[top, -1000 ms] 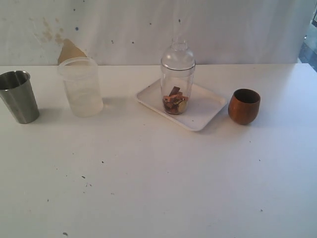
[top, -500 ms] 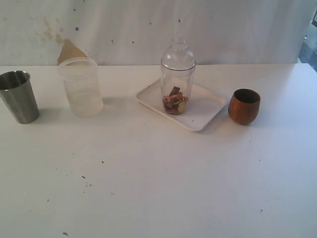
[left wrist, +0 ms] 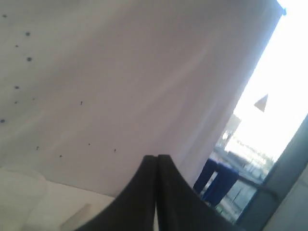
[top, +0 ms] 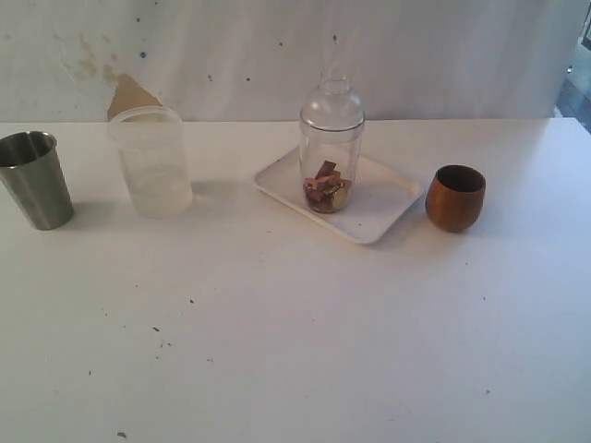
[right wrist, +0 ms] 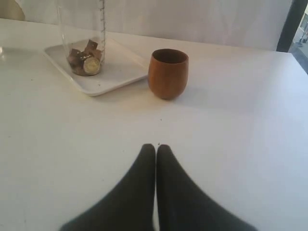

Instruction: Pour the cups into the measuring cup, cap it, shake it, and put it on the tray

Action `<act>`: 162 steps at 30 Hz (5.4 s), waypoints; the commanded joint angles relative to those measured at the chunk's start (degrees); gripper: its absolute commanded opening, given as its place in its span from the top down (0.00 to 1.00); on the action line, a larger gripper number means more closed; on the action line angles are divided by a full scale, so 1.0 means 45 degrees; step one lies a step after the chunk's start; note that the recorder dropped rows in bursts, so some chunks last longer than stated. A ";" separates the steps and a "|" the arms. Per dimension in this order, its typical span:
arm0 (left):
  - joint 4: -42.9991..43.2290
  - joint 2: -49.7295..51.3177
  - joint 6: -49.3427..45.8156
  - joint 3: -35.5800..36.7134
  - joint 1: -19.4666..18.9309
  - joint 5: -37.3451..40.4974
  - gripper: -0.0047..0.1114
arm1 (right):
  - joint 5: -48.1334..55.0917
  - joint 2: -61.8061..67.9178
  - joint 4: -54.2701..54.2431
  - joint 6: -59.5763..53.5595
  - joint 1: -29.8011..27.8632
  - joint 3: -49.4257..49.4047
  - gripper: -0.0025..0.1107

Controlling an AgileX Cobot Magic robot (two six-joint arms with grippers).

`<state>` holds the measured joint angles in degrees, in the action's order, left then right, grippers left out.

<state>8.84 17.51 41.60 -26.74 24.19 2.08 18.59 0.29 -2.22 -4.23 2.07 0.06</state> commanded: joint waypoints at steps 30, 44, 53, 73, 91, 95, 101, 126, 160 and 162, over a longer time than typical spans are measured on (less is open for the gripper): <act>-0.3293 -0.3890 -0.0008 0.2968 -0.6428 -0.0166 0.95 | -0.0137 -0.0065 0.0068 -0.0001 0.0032 -0.0013 0.97; -0.1965 -0.3890 -0.0127 0.5942 -0.6428 0.2479 0.95 | -0.0137 -0.0065 0.0068 -0.0001 0.0032 -0.0013 0.97; -0.1965 -0.3890 -0.0223 0.5942 -0.6428 0.2502 0.95 | -0.0137 -0.0065 0.0068 -0.0001 0.0032 -0.0013 0.97; -0.1965 -0.3890 -1.1485 0.5942 -0.6349 0.2502 0.95 | -0.0137 -0.0065 0.0068 -0.0001 0.0032 -0.0013 0.97; -0.1965 -0.3890 -1.1488 0.5942 -0.6753 0.2476 0.95 | -0.0137 -0.0065 0.0068 -0.0001 0.0032 -0.0013 0.97; -0.1965 -0.3890 -1.1488 0.5942 -0.6753 0.2476 0.95 | -0.0137 -0.0065 0.0068 -0.0001 0.0032 -0.0013 0.97; -0.1965 -0.3890 -1.1488 0.5942 -0.6753 0.2476 0.95 | -0.0137 -0.0065 0.0068 -0.0001 0.0032 -0.0013 0.97; -0.1965 -0.3890 -1.1488 0.5942 -0.6753 0.2476 0.95 | -0.0137 -0.0065 0.0068 -0.0001 0.0032 -0.0013 0.97; -0.1875 -0.3890 -1.1540 0.5942 -0.6750 0.2476 0.95 | -0.0137 -0.0065 0.0068 -0.0001 0.0032 -0.0013 0.97; -0.1875 -0.3890 -1.1540 0.5942 -0.6750 0.2476 0.95 | -0.0137 -0.0065 0.0068 -0.0001 0.0032 -0.0013 0.97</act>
<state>0.00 0.17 -10.47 -0.33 -6.24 13.24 18.59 0.29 -2.22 -4.23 2.07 0.06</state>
